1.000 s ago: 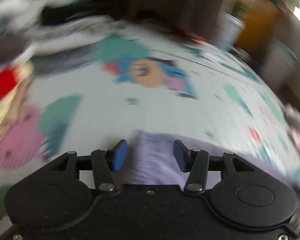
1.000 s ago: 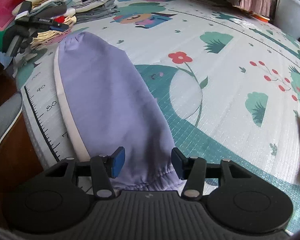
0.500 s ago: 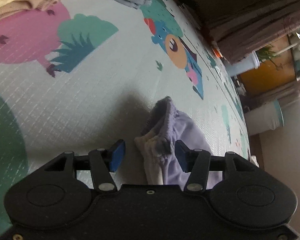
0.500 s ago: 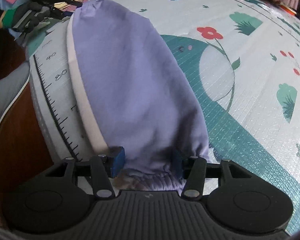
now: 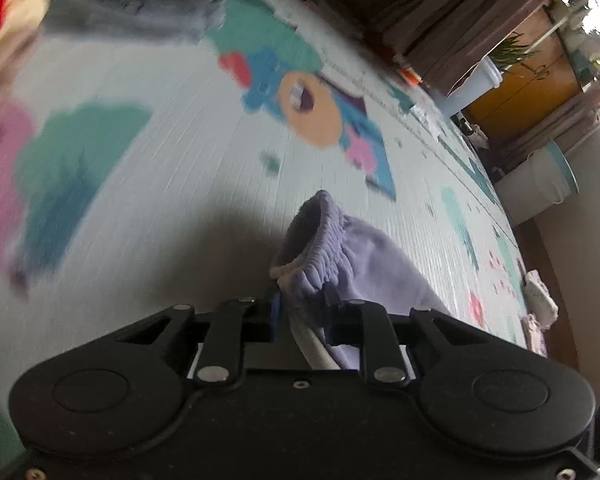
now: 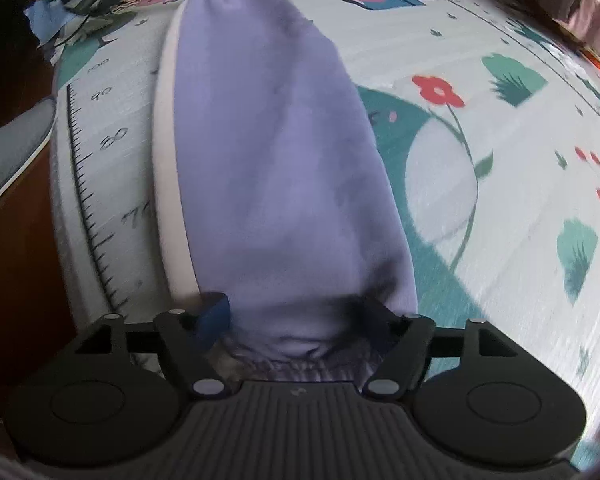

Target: Fold clothes

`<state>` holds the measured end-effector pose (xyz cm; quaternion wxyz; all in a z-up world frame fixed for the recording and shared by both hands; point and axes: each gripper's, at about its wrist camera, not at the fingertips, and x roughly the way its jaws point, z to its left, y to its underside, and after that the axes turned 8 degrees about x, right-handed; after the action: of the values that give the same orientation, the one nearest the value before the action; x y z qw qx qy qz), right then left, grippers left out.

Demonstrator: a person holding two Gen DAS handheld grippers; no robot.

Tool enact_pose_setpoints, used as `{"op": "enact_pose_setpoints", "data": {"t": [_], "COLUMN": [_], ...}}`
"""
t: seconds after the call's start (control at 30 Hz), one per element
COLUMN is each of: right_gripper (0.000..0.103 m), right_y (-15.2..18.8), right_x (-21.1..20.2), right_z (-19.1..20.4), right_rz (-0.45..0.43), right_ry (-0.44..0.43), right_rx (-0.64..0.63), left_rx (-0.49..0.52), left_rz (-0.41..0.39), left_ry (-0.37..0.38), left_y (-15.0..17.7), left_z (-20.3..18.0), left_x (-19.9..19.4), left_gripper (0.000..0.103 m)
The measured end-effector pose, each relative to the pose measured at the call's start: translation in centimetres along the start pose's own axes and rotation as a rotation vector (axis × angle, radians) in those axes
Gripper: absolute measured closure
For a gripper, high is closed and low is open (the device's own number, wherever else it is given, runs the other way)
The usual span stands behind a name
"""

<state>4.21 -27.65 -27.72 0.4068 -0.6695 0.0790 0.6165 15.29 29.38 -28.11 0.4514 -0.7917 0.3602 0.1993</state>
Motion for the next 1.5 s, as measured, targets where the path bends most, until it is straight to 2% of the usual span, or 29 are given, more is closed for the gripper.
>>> {"op": "enact_pose_setpoints", "data": {"t": [0.1,0.23,0.27,0.37,0.5,0.6,0.7,0.83,1.0,1.17,1.37,1.5], "right_gripper": [0.033,0.039,0.044,0.045,0.045,0.045,0.045,0.045,0.045,0.045,0.045,0.045], "right_y": [-2.9,-6.5,-7.1,-7.6,-7.0,-6.3,-5.8,-6.0,-5.9,-5.8,-5.6,-5.5], "right_x": [1.1,2.2,2.2,1.5,0.7,1.1,1.4,1.2,1.3,1.2,1.1,1.1], "right_z": [-0.8,-1.9,-2.0,-2.3,-1.9,-1.8,-2.2,-3.1,-3.9,-4.4,-4.9,-5.1], "right_rz": [-0.025,-0.054,-0.059,-0.080,-0.087,-0.061,-0.053,-0.059,-0.064,-0.069,-0.074,-0.077], "right_ry": [0.032,0.056,0.049,0.008,-0.029,-0.045,-0.071,-0.097,-0.118,-0.134,-0.152,-0.158], "right_rx": [-0.014,-0.034,-0.041,-0.024,0.033,0.072,0.128,0.197,0.257,0.289,0.334,0.346], "left_rx": [-0.042,-0.134,-0.154,-0.083,0.109,0.298,0.536,0.792,1.140,1.354,1.494,1.545], "left_rz": [-0.039,-0.066,-0.070,-0.104,-0.158,-0.185,-0.197,-0.182,-0.142,-0.094,-0.085,-0.079], "left_ry": [-0.044,-0.144,-0.165,-0.206,-0.241,-0.258,-0.278,-0.275,-0.289,-0.297,-0.321,-0.285], "left_y": [-1.4,-0.2,0.4,0.8,0.3,-0.1,0.6,3.0,8.2,13.1,15.6,16.9], "left_z": [1.4,3.6,3.9,2.2,-2.3,-7.0,-12.1,-17.1,-21.2,-23.0,-25.0,-26.1], "left_x": [-0.4,-2.3,-2.7,-4.2,-5.6,-5.4,-4.2,-1.9,1.7,4.1,6.4,6.7], "left_gripper": [0.085,0.085,0.085,0.085,0.085,0.085,0.085,0.085,0.085,0.085,0.085,0.085]}}
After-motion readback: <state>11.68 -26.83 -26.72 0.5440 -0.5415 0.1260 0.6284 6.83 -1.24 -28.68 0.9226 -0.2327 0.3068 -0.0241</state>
